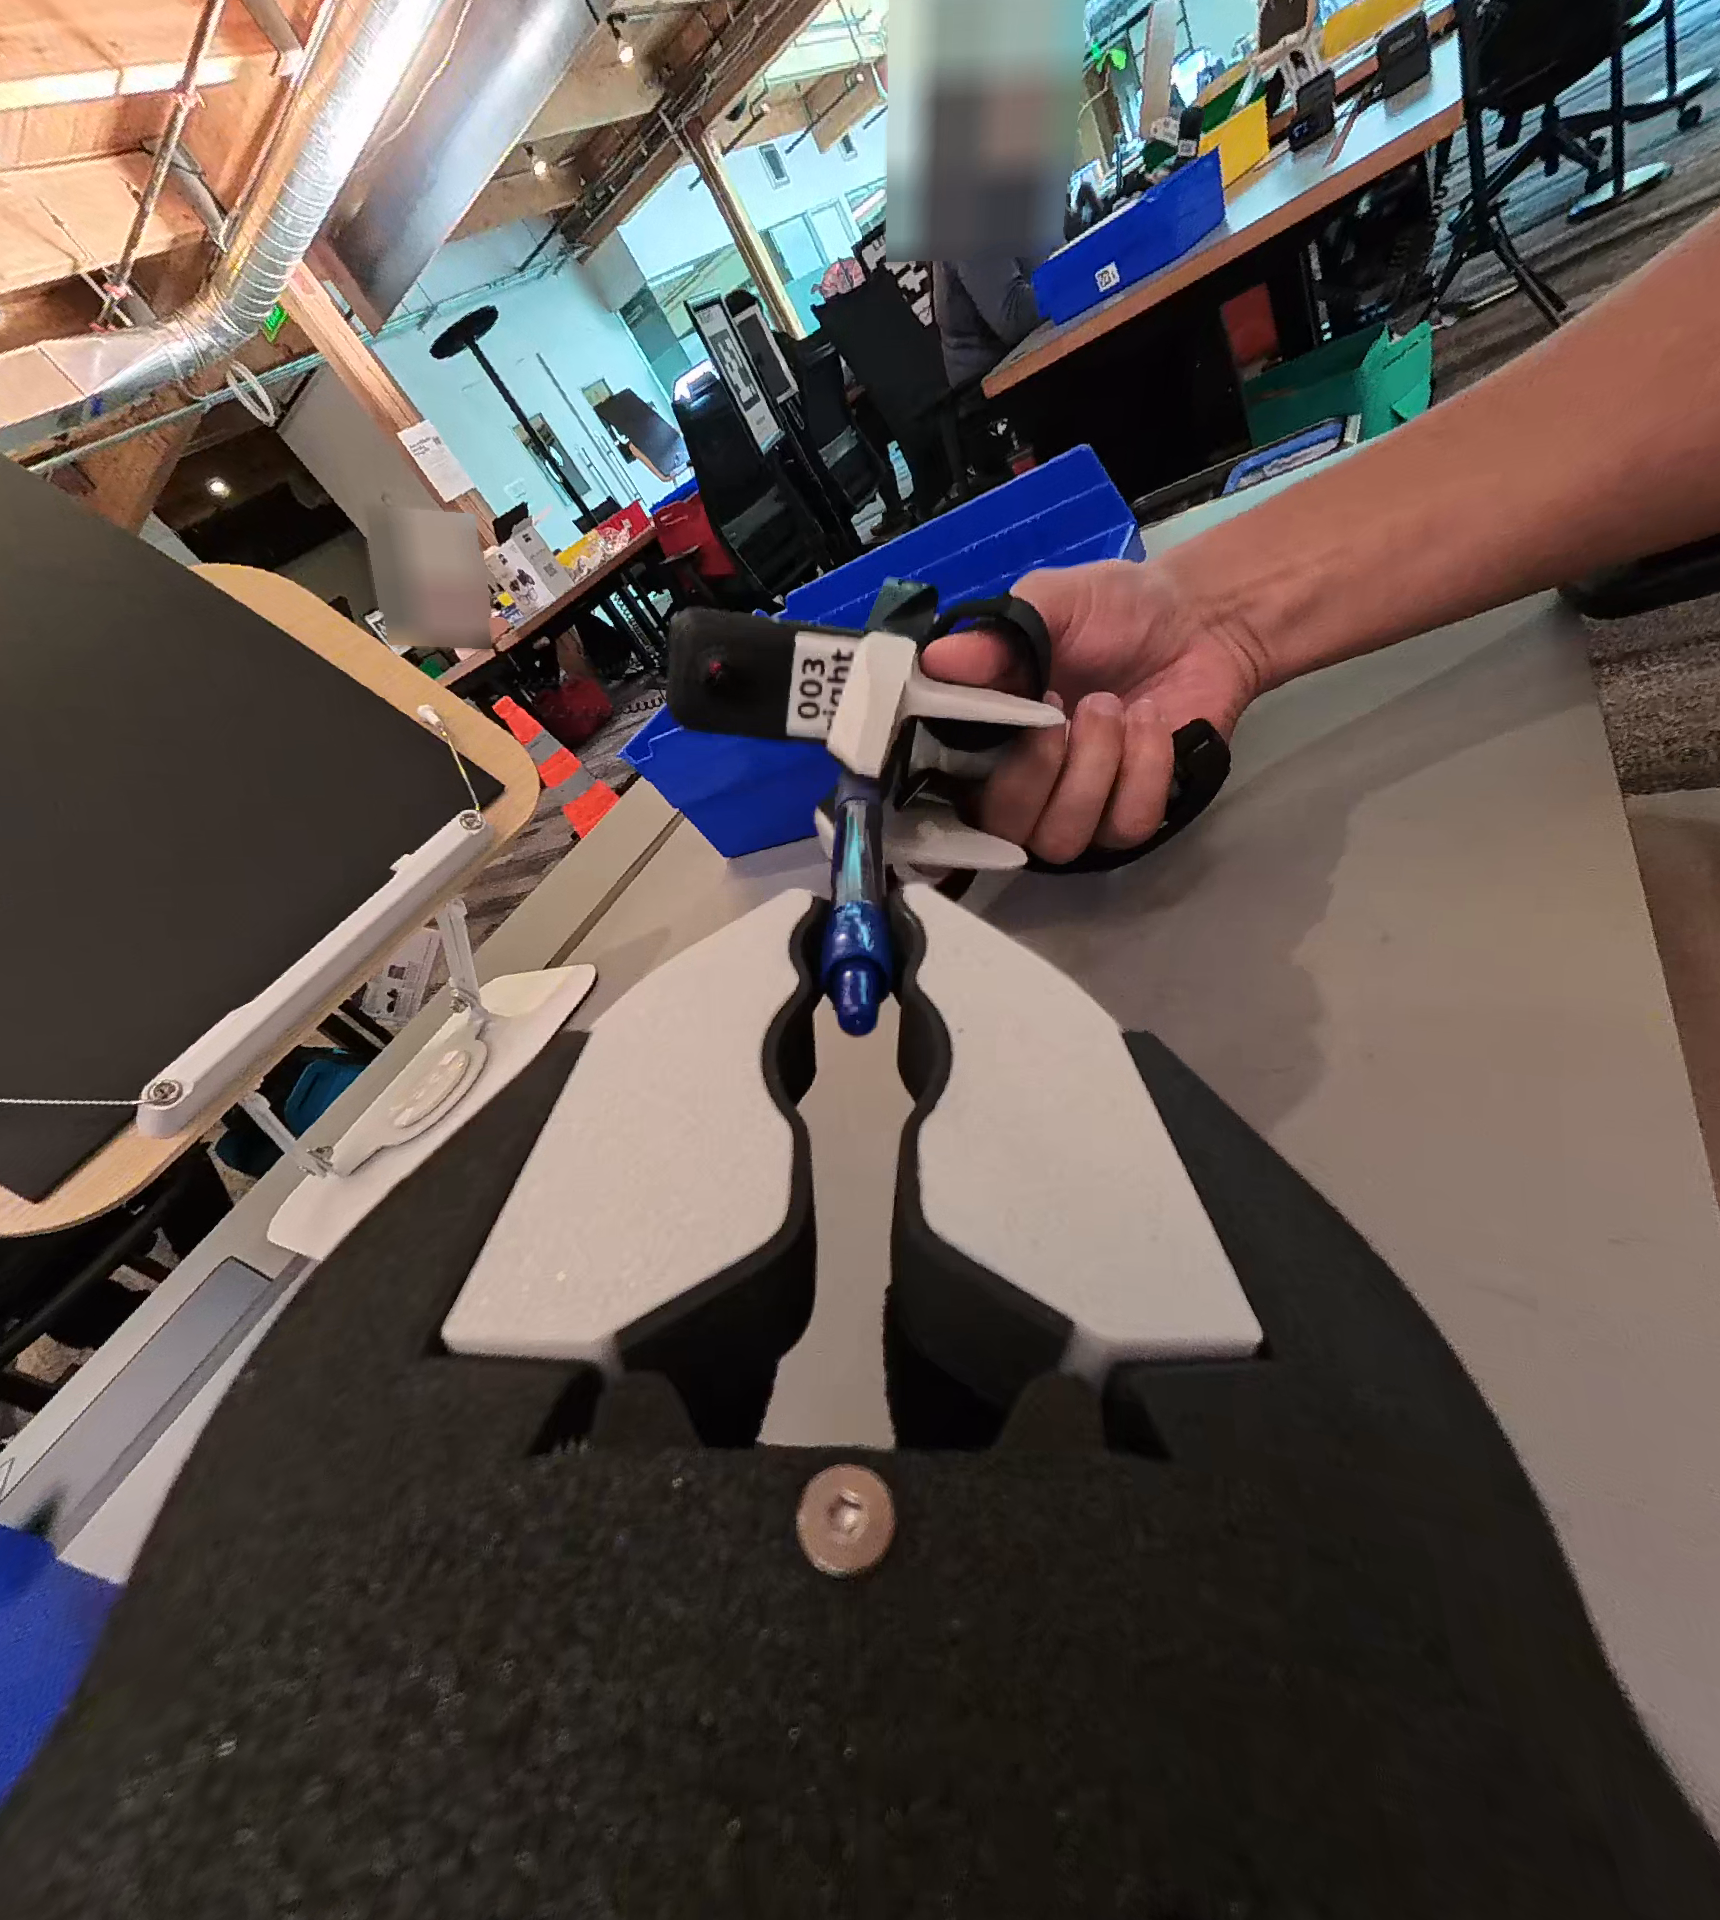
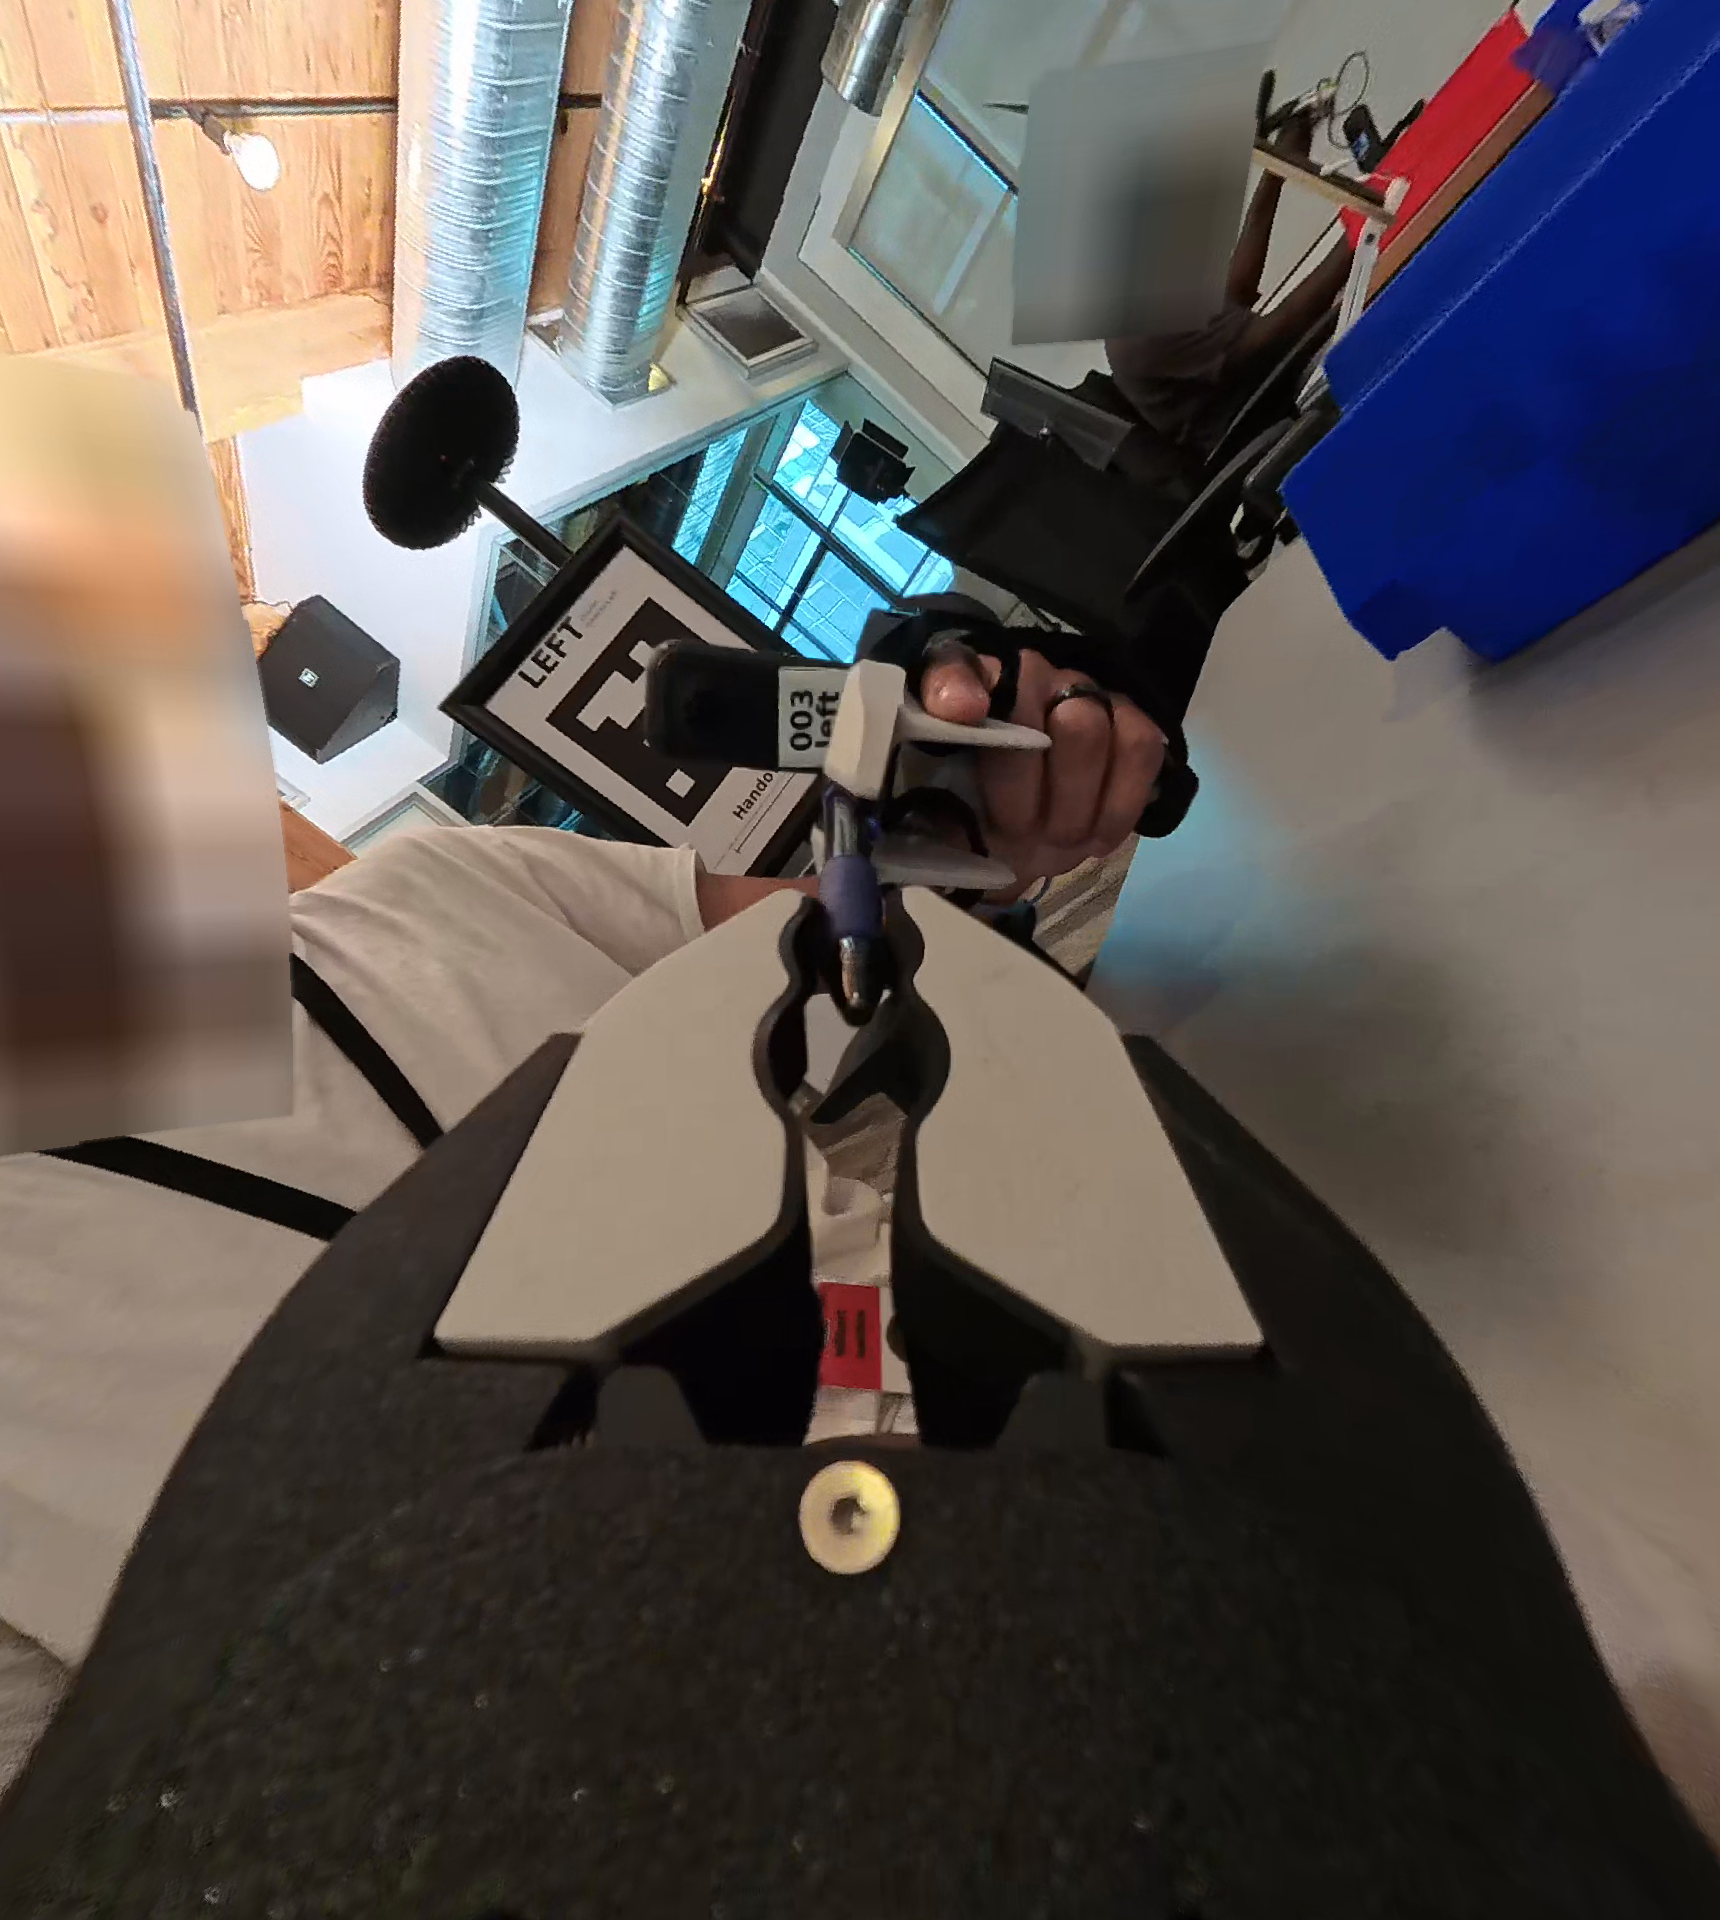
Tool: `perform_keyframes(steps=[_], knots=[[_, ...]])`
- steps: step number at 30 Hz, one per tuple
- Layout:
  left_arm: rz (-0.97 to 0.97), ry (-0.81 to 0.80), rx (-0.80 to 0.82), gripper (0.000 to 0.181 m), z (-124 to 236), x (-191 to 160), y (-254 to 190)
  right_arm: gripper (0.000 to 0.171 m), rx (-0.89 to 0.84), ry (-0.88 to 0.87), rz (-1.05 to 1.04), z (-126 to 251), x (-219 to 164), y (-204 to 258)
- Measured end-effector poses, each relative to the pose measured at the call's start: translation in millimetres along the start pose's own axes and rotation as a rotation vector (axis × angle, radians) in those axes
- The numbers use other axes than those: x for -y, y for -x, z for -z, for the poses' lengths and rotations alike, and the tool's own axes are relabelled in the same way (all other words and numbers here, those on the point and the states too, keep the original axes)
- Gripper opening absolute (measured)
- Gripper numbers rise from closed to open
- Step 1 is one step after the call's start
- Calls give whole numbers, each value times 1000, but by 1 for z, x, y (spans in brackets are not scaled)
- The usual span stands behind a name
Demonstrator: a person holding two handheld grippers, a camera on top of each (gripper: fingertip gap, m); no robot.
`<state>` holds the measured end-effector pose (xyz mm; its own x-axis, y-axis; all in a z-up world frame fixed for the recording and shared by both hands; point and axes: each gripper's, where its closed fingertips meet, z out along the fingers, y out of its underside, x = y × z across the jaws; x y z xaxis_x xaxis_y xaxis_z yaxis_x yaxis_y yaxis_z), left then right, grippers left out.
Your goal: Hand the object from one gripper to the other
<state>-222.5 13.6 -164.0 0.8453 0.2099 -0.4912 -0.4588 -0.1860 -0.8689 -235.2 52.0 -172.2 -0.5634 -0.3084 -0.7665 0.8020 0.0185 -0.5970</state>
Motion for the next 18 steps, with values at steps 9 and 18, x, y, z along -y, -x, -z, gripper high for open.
perform_keyframes(steps=[9, 18], knots=[[266, 39, 25, 26, -2, -14, 11, 11, -155, -39, 166, 11, 13, -9], [956, -63, -60, 44, -4, -9, 29, 11, -157, -146, 362, 21, 30, 2]])
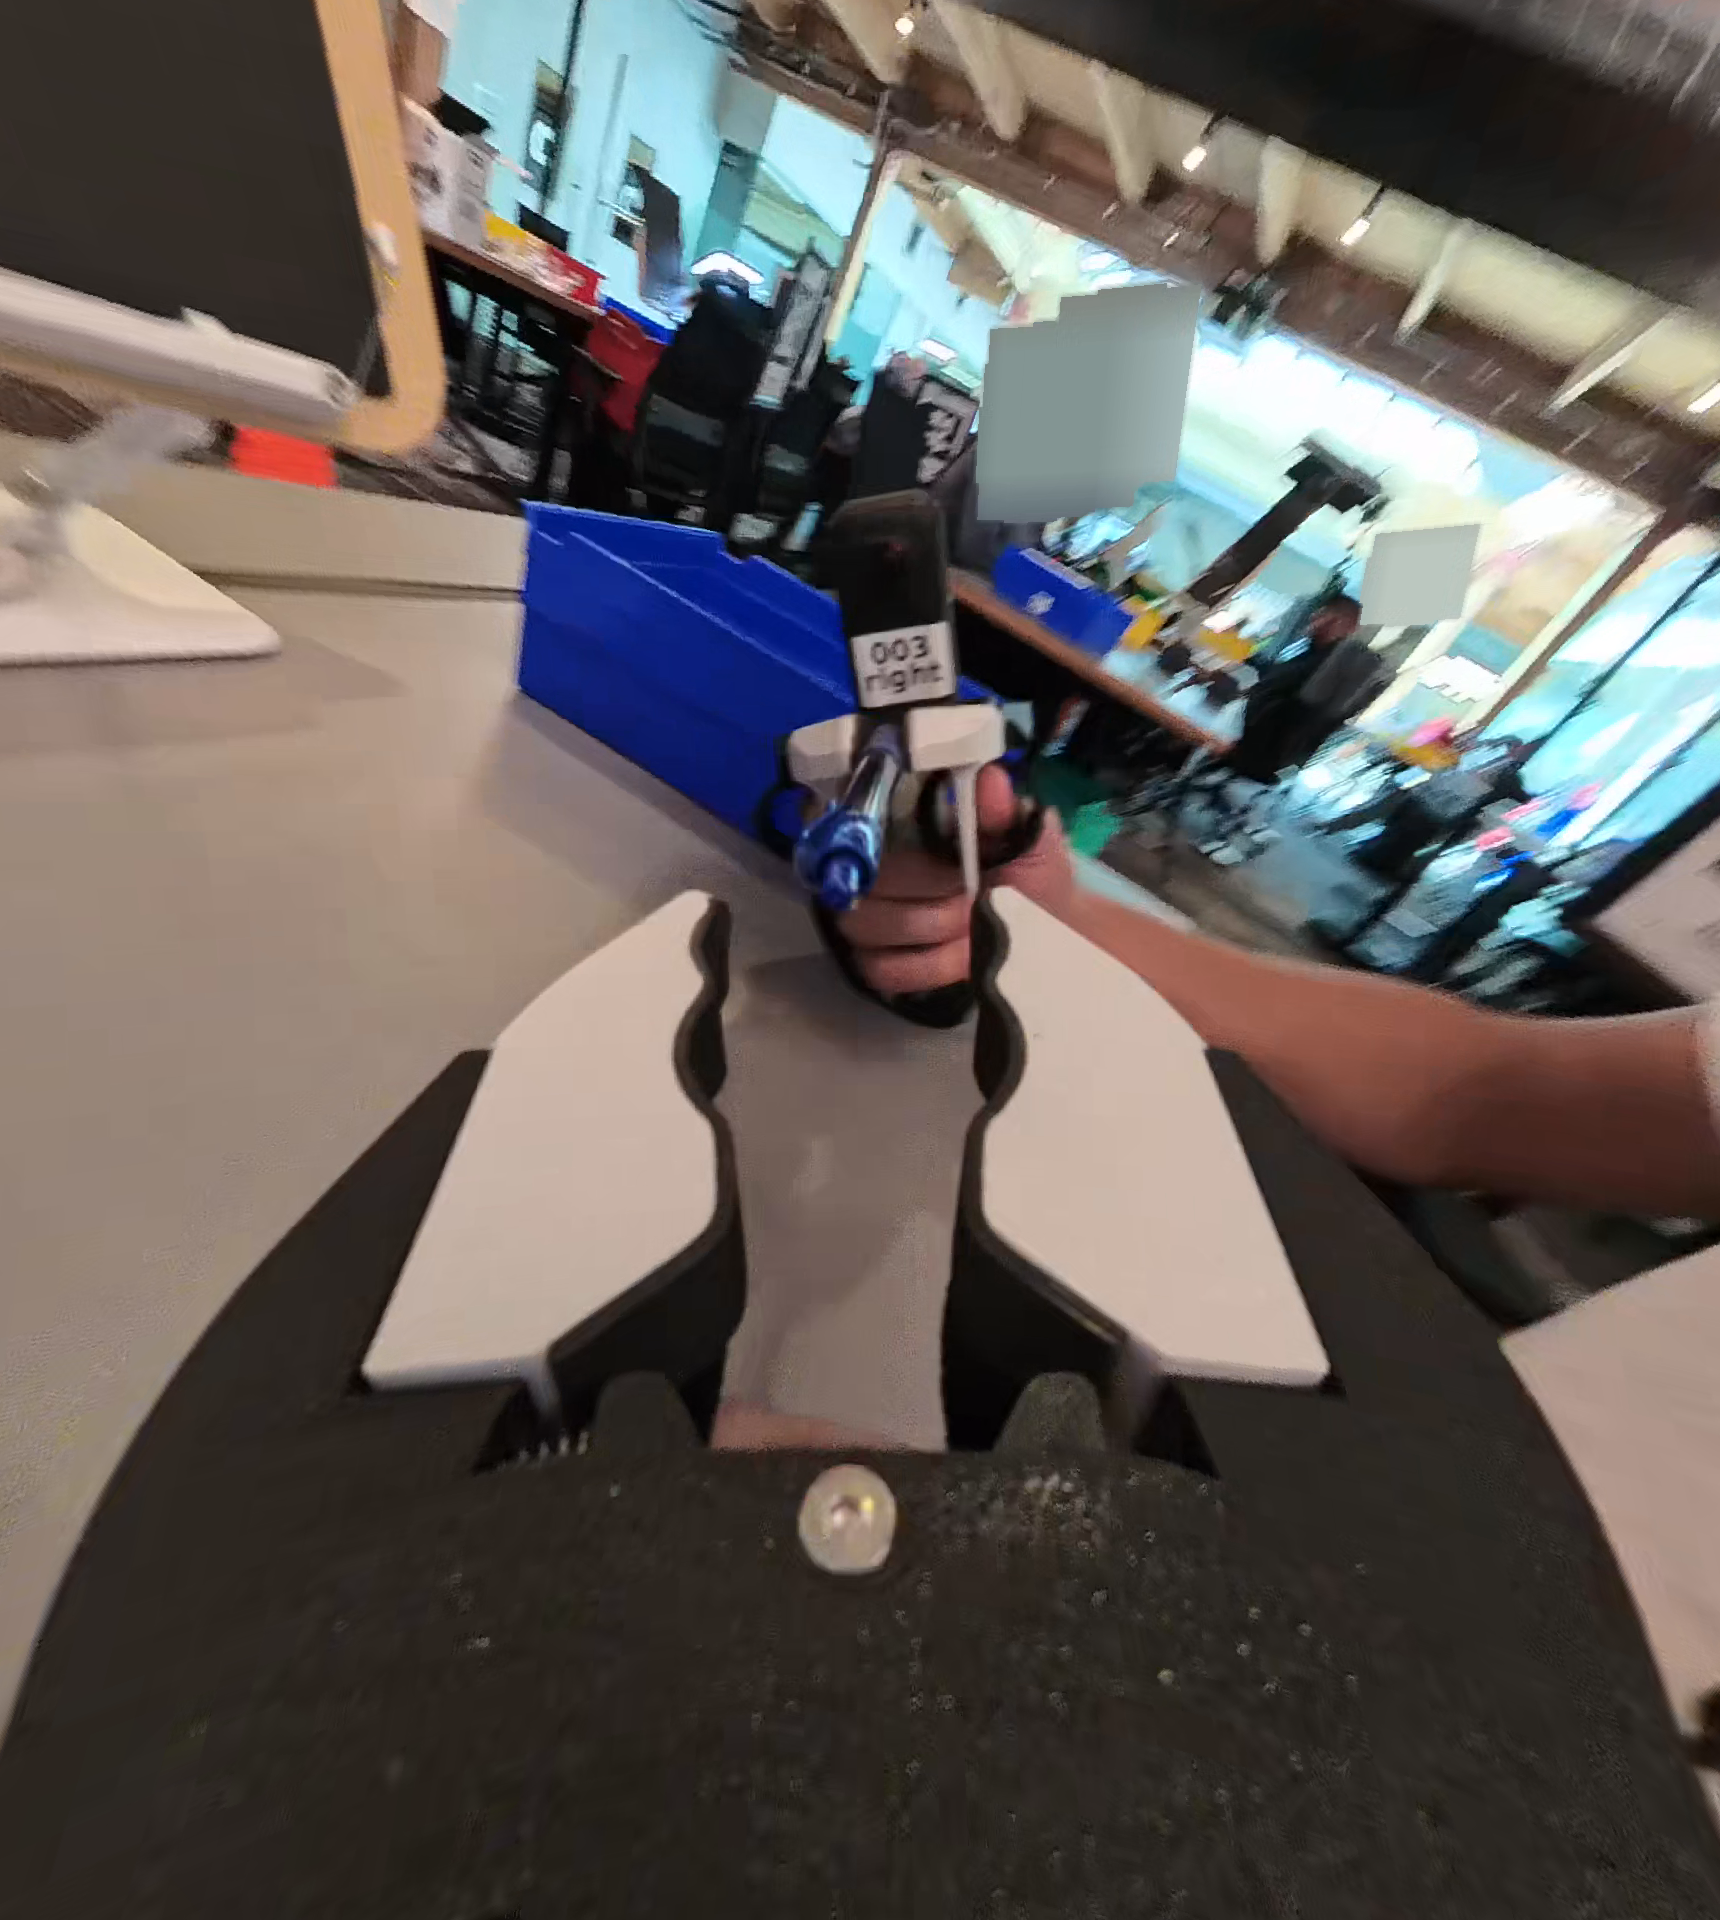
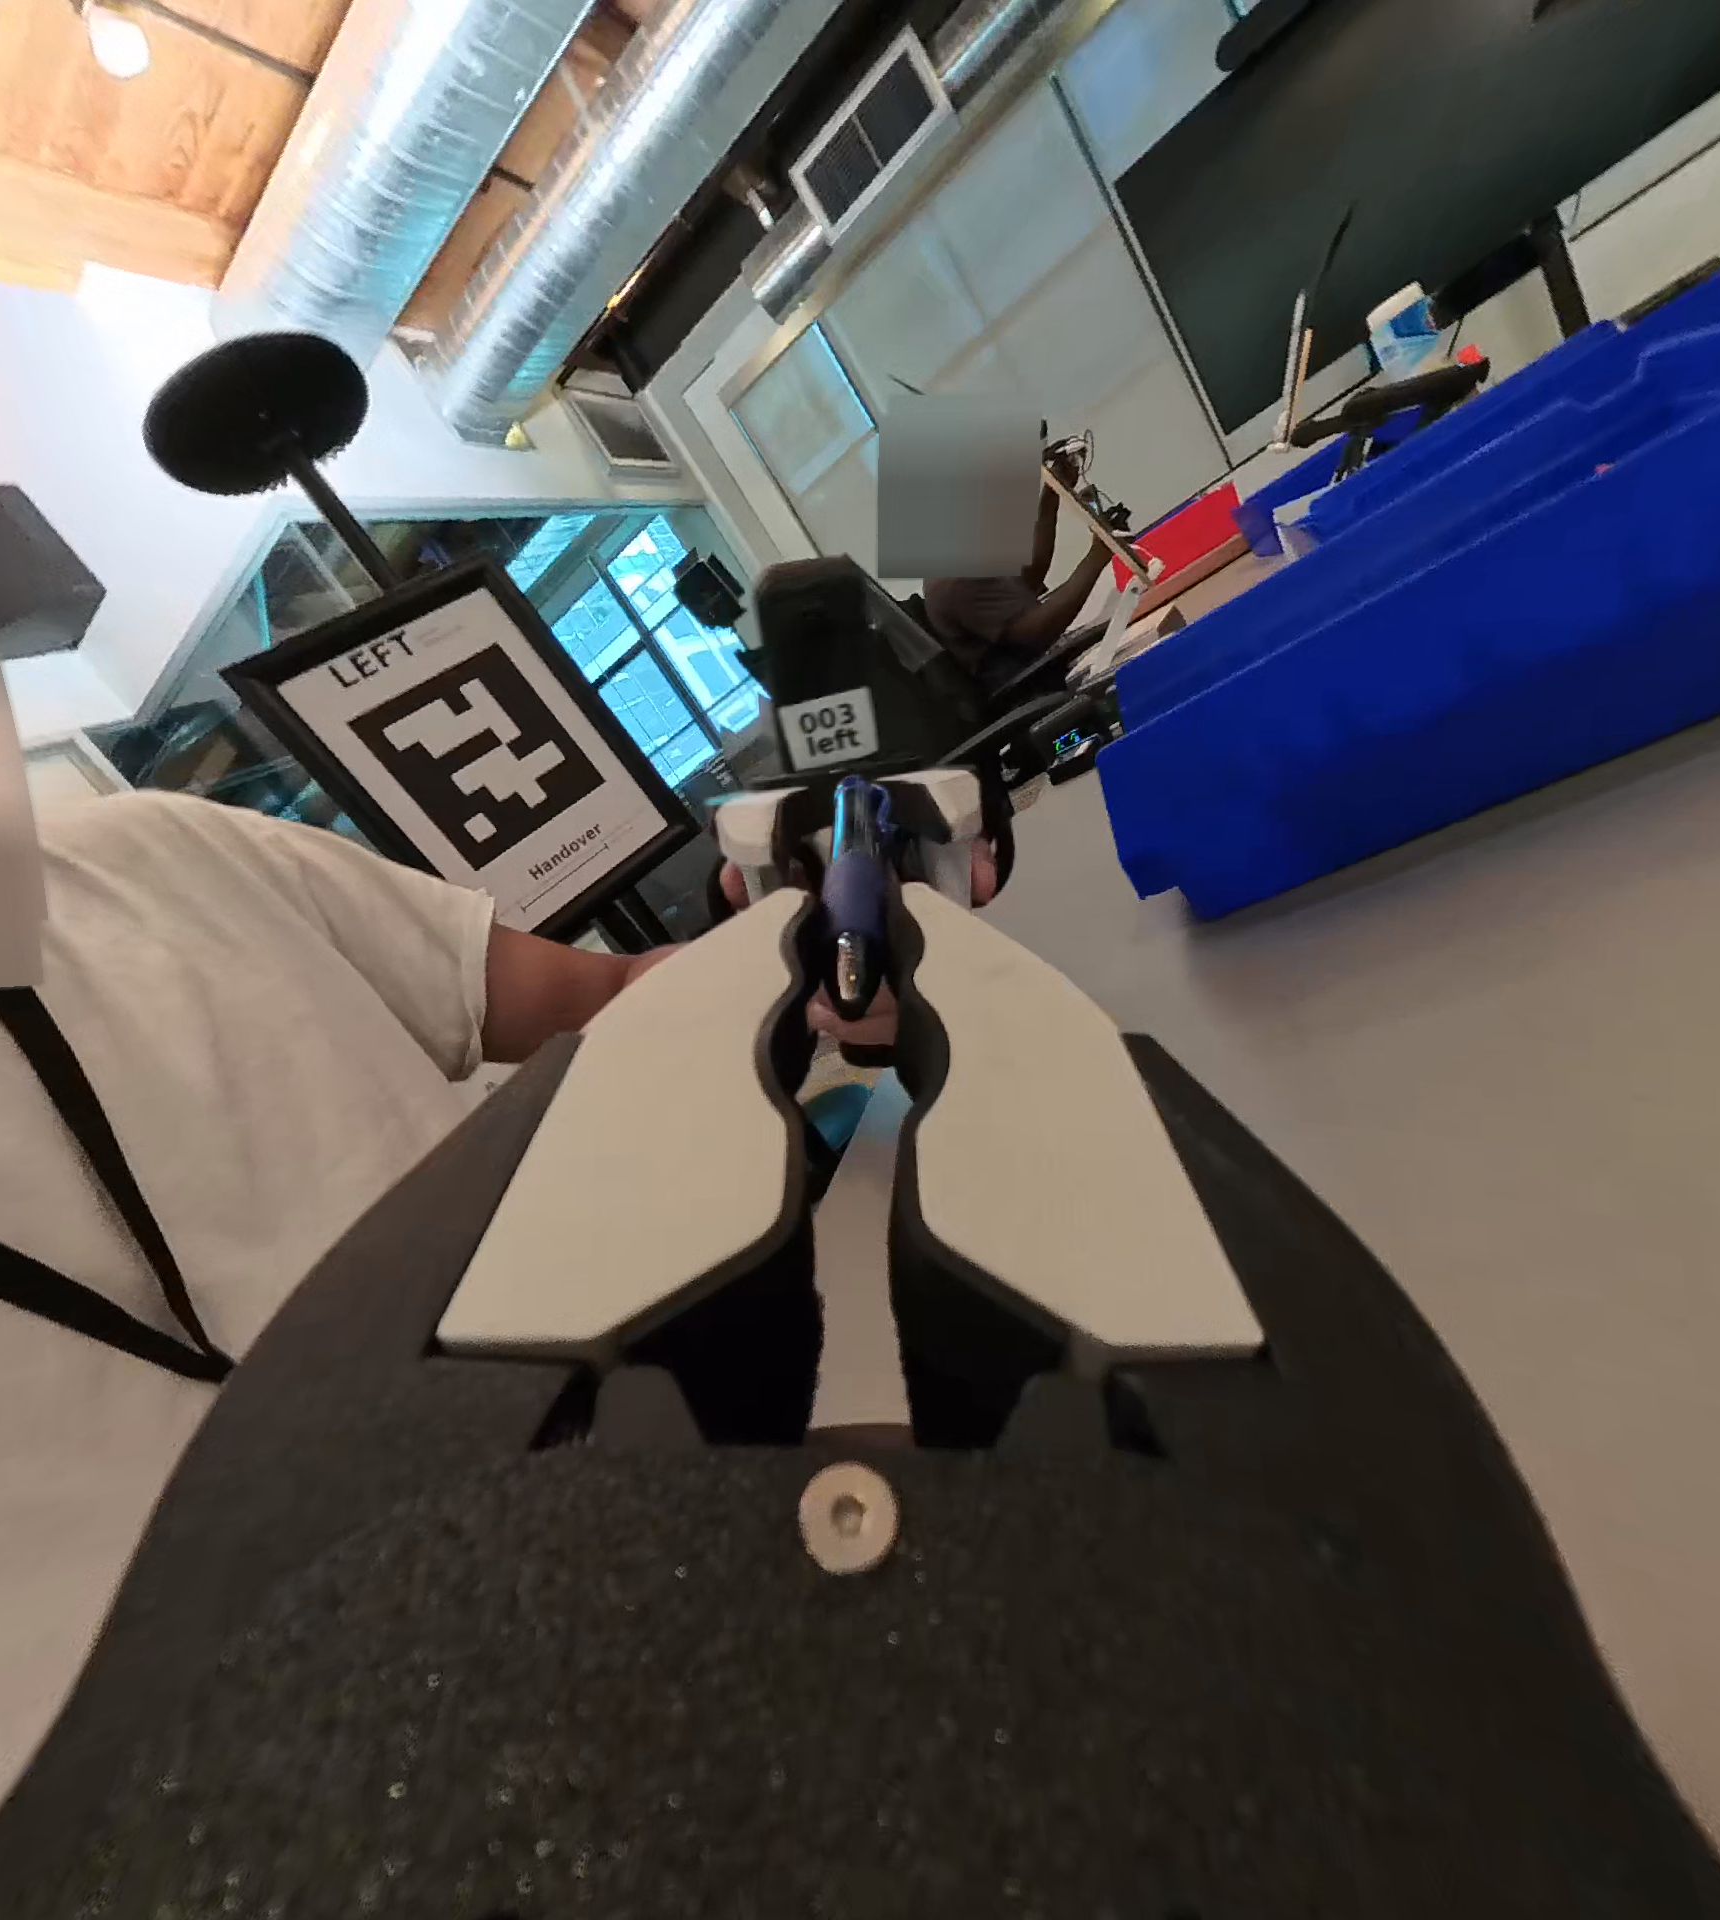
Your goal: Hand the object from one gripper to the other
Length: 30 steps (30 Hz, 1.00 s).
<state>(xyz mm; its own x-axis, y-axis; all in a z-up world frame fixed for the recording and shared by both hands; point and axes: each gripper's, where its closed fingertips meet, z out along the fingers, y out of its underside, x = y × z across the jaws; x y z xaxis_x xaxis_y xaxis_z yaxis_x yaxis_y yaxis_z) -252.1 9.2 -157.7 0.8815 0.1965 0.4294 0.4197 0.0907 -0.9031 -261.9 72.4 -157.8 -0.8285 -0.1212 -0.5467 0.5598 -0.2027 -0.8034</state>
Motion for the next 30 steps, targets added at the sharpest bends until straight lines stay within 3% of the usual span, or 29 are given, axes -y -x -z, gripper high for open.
perform_keyframes(steps=[6, 15, 18, 27, 29, 30], knots=[[201, -9, -151, 38, -3, -2, -12, 11, -8, 52, 127, -10, -9, 6], [193, 10, -143, 27, -4, -6, -9, 11, -8, 78, 117, -16, -17, 5], [193, 26, -125, 15, -4, -10, -5, 11, -14, 82, 116, -17, -18, 4], [174, 86, -107, 15, -4, -17, 0, 11, -28, 78, 76, -16, -20, -2], [131, 95, -79, 15, -4, -17, 2, 15, -84, 97, 92, -15, -19, -8], [98, 108, -43, 15, -3, -17, 6, 28, -142, 112, 130, -13, -16, -13]])
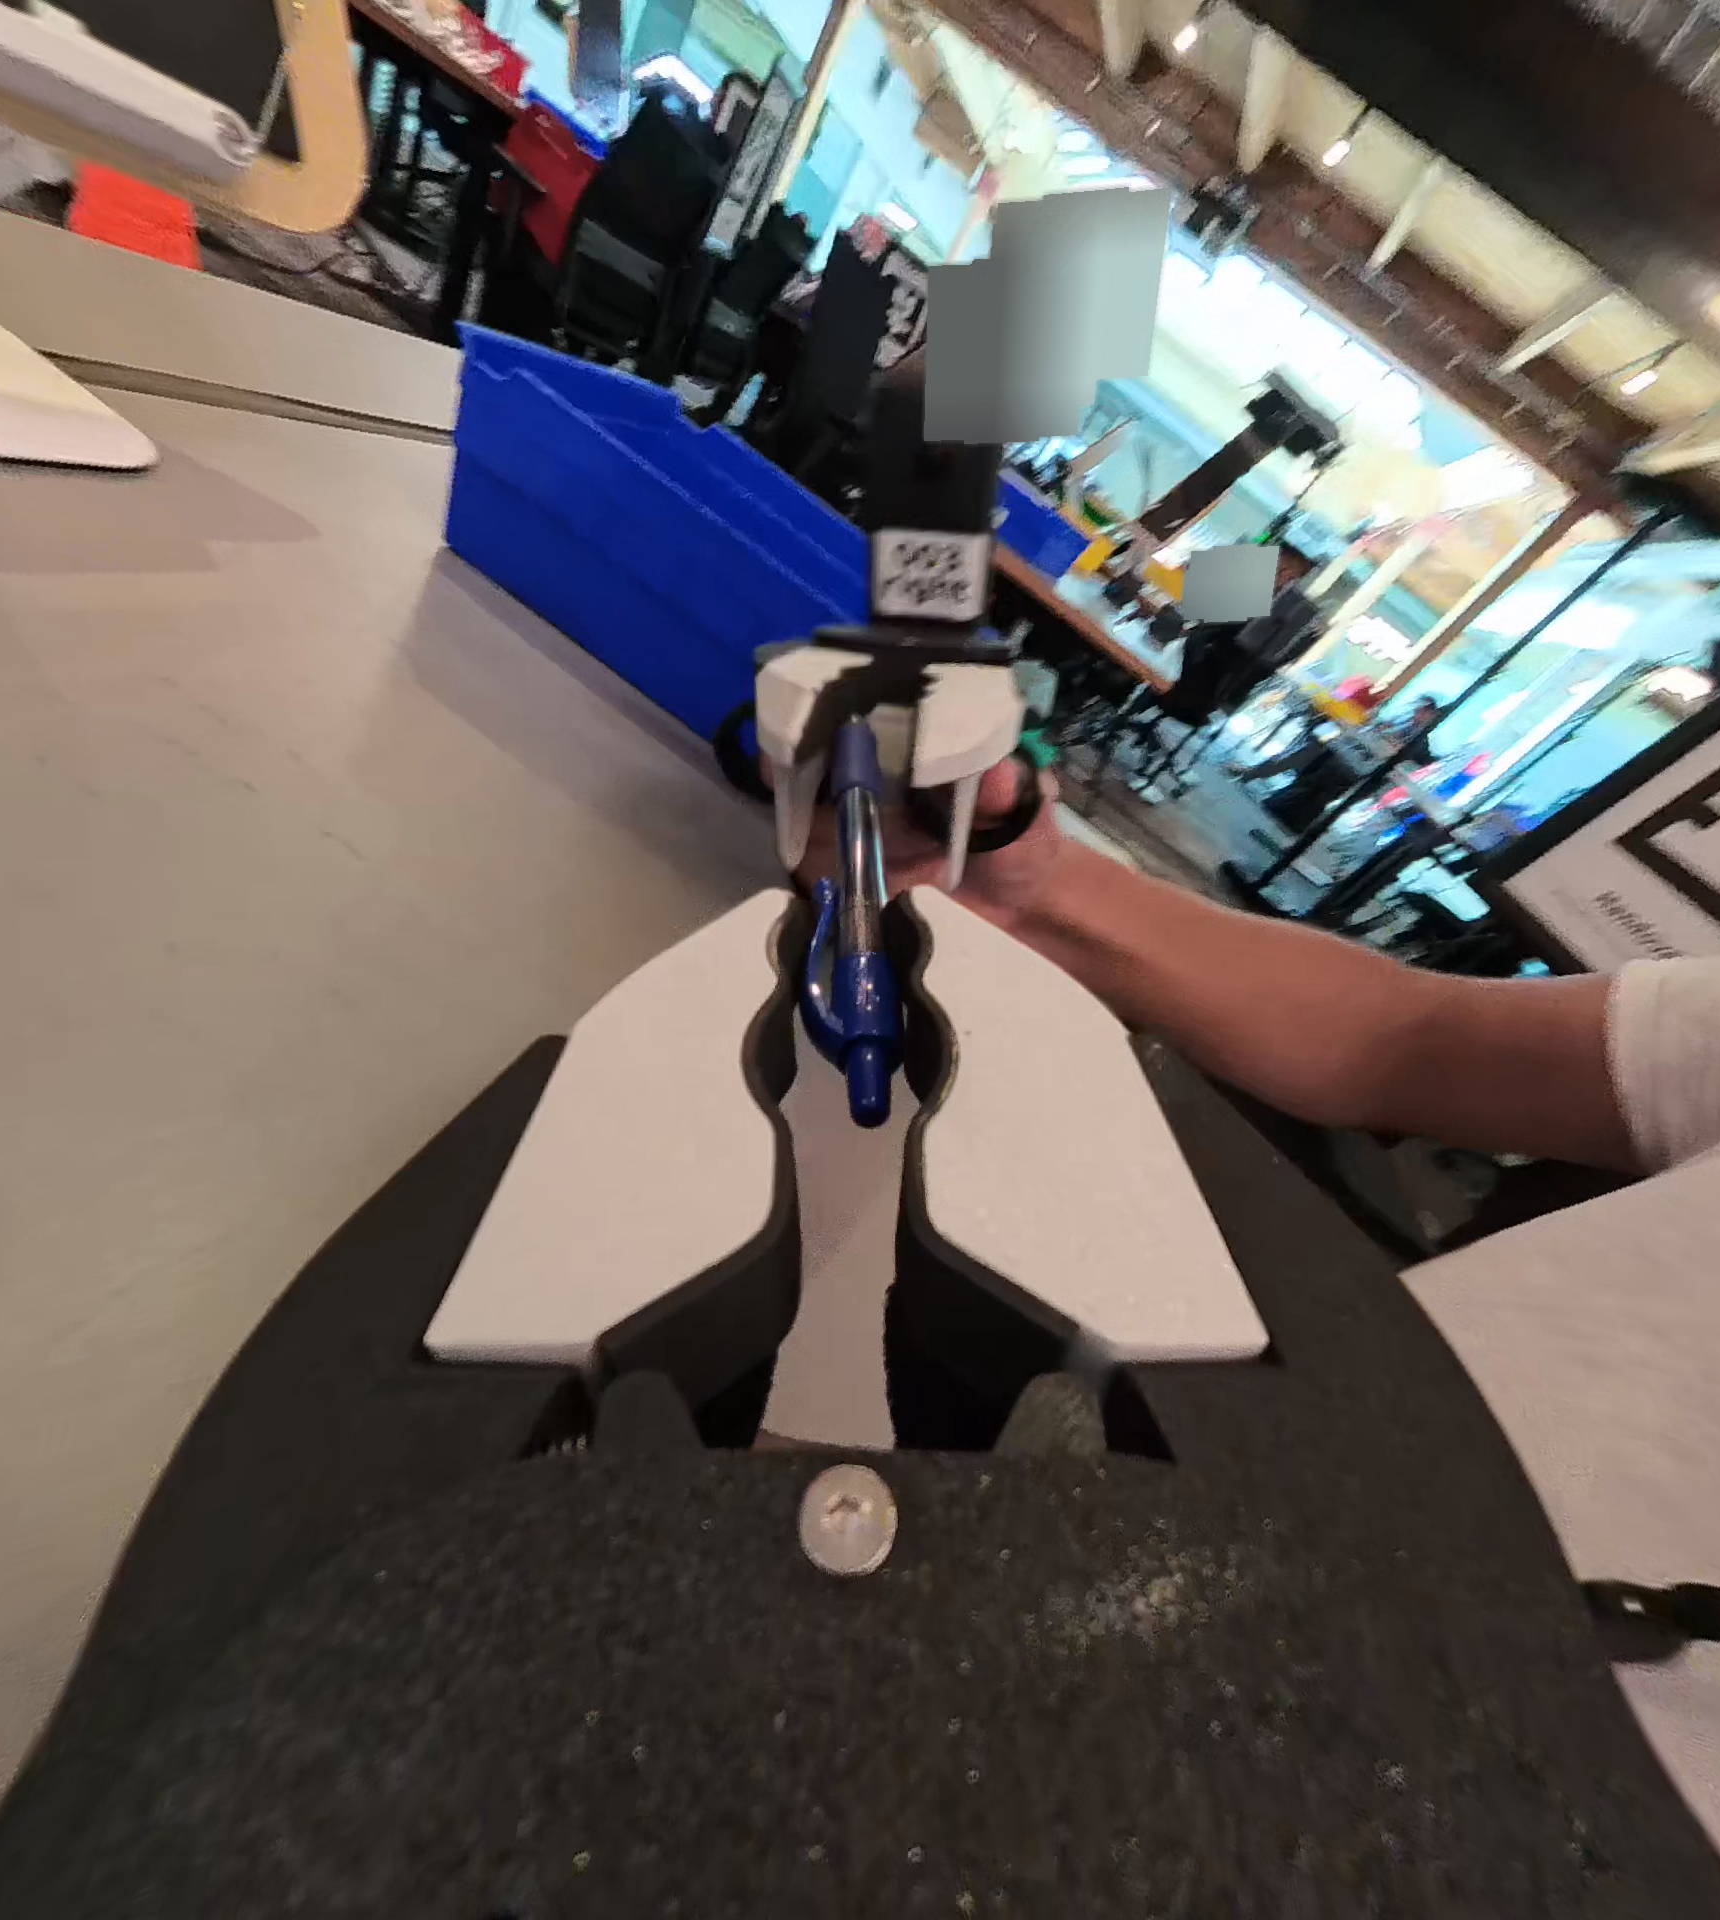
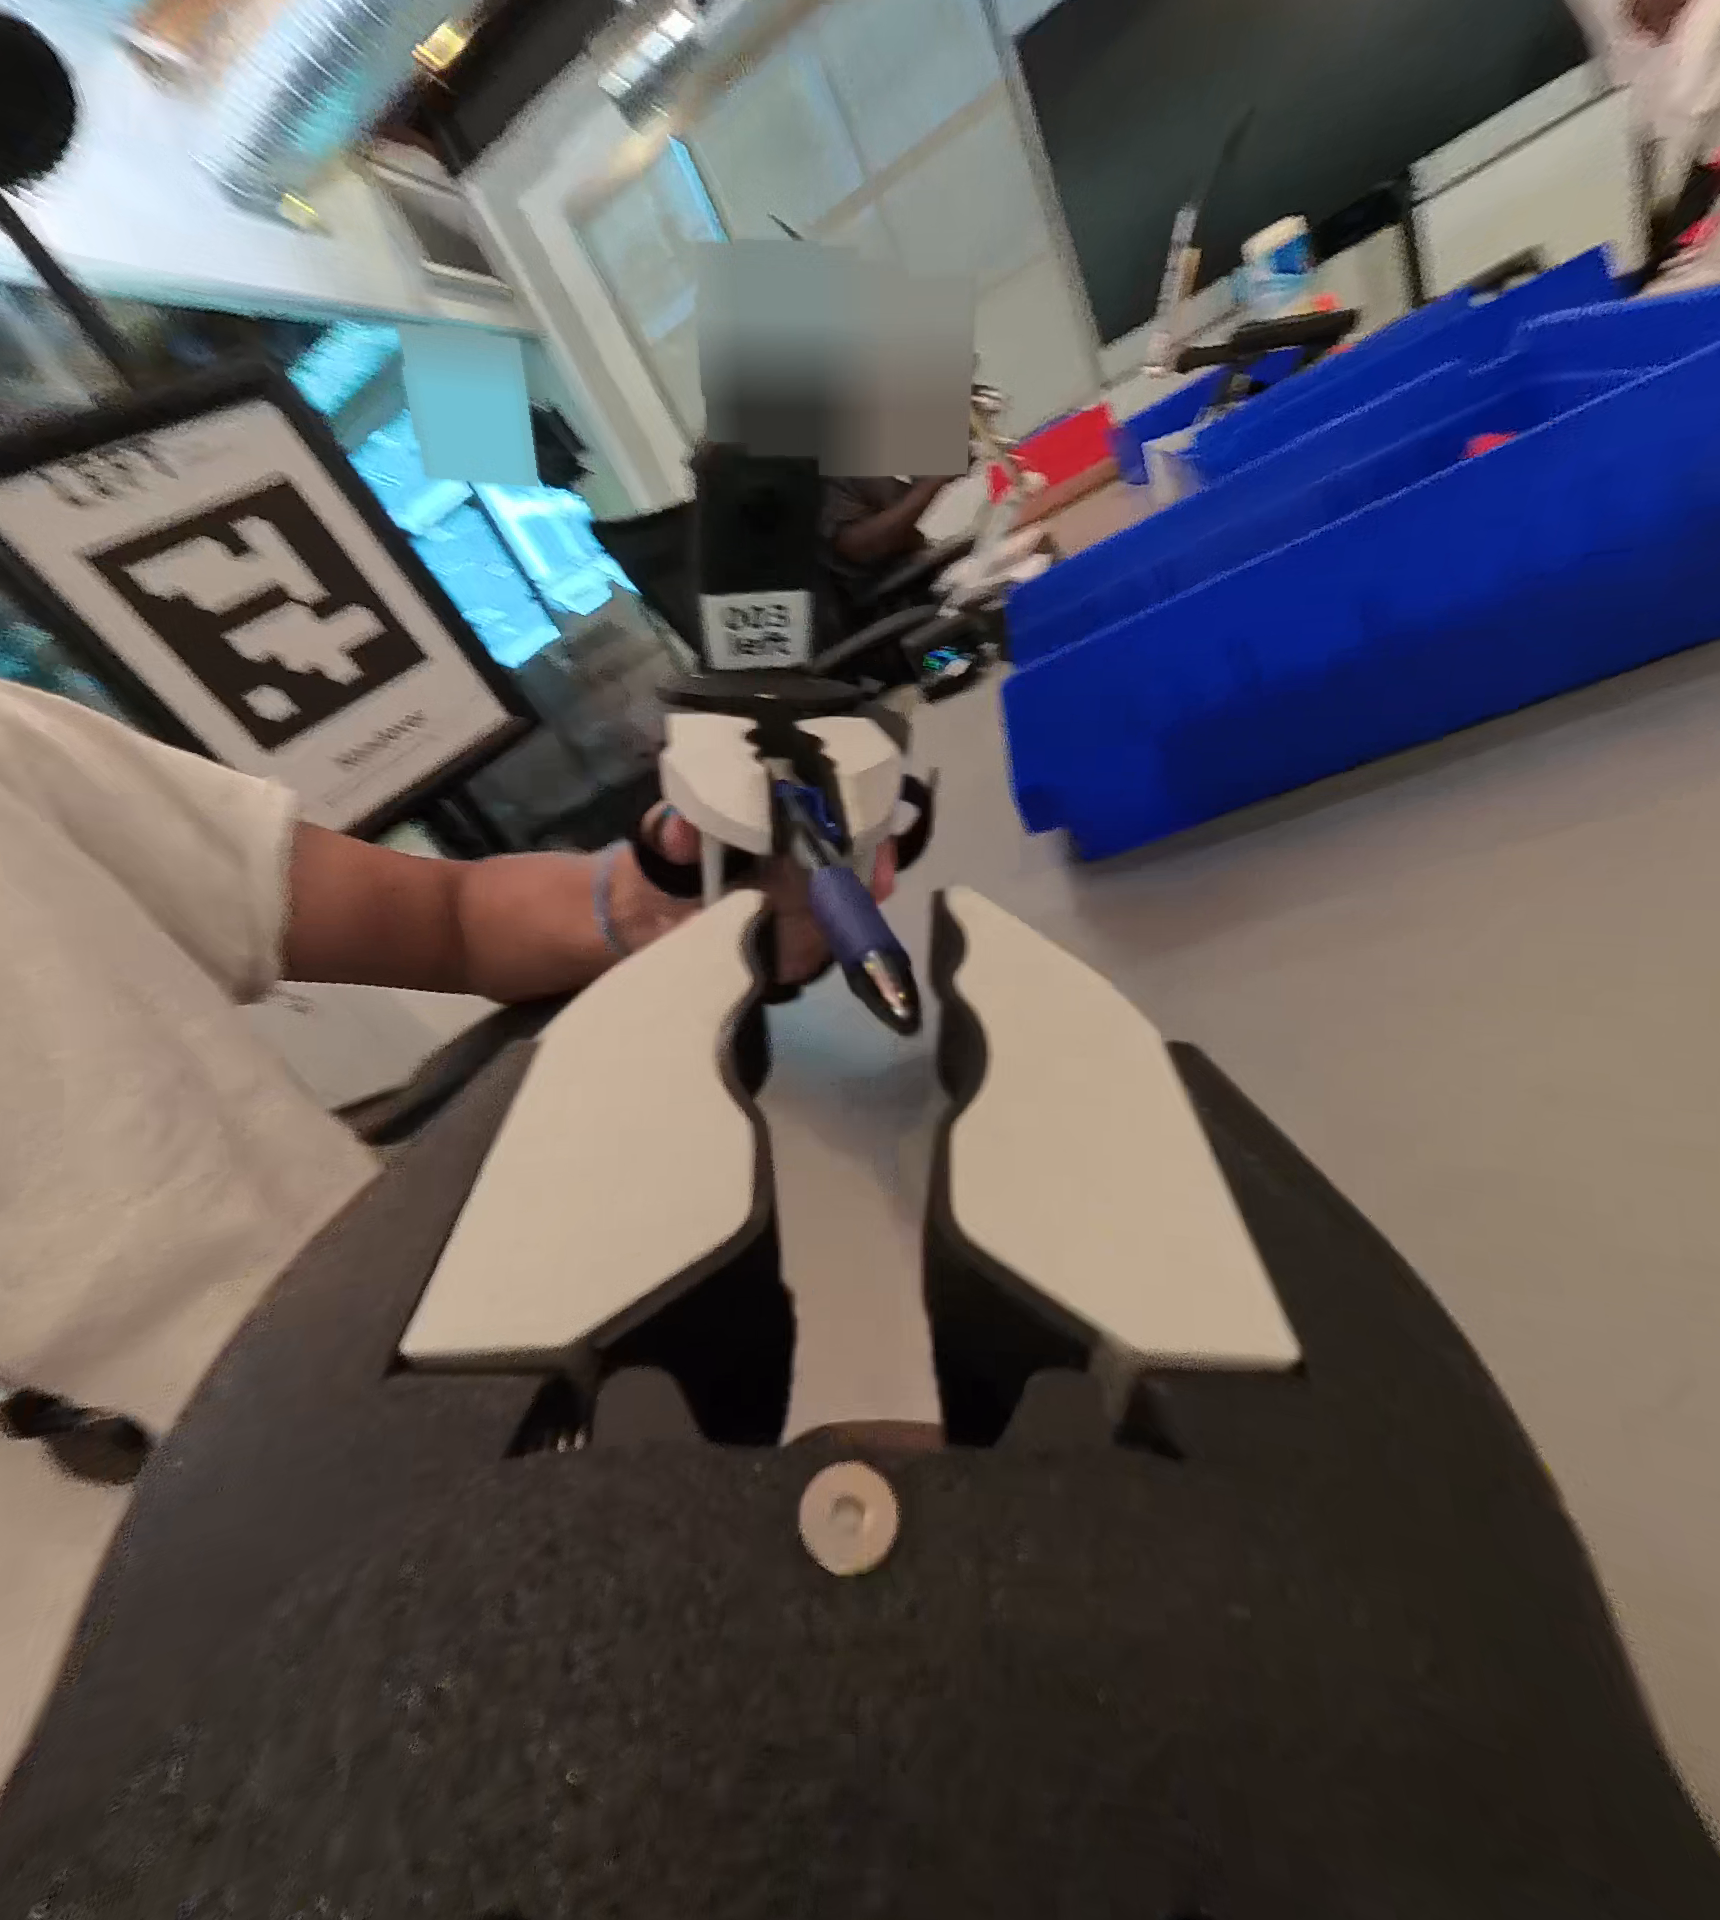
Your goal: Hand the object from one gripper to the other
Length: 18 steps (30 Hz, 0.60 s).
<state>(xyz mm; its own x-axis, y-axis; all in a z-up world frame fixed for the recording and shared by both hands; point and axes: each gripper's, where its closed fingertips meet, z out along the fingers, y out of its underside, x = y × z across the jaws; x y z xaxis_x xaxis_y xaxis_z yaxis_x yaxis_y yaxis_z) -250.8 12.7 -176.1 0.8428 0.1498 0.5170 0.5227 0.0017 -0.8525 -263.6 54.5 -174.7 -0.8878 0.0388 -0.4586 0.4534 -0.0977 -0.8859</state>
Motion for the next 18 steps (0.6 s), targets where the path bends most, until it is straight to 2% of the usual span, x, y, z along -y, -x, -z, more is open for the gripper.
perform_keyframes(steps=[1, 4, 6, 8, 11, 15, 18], knots=[[-33, 21, 35, 15, 1, -2, 4, 40, -73, 22, 54, 2, 2, -5], [-135, 64, 174, 15, 6, -2, 21, 53, -365, 130, 393, 10, 7, -19], [-191, 103, 254, 15, 8, -4, 30, 56, -543, 247, 650, 7, 2, -24], [-205, 136, 282, 15, 7, -9, 34, 47, -696, 344, 870, -2, -5, -24], [-185, 166, 280, 15, 2, -17, 33, 42, -780, 490, 1153, -24, -22, -22], [-189, 191, 282, 15, -2, -23, 30, 35, -815, 629, 1277, -34, -44, -34], [-193, 205, 284, 15, -4, -26, 29, 18, -832, 610, 1362, -39, -39, -29]])
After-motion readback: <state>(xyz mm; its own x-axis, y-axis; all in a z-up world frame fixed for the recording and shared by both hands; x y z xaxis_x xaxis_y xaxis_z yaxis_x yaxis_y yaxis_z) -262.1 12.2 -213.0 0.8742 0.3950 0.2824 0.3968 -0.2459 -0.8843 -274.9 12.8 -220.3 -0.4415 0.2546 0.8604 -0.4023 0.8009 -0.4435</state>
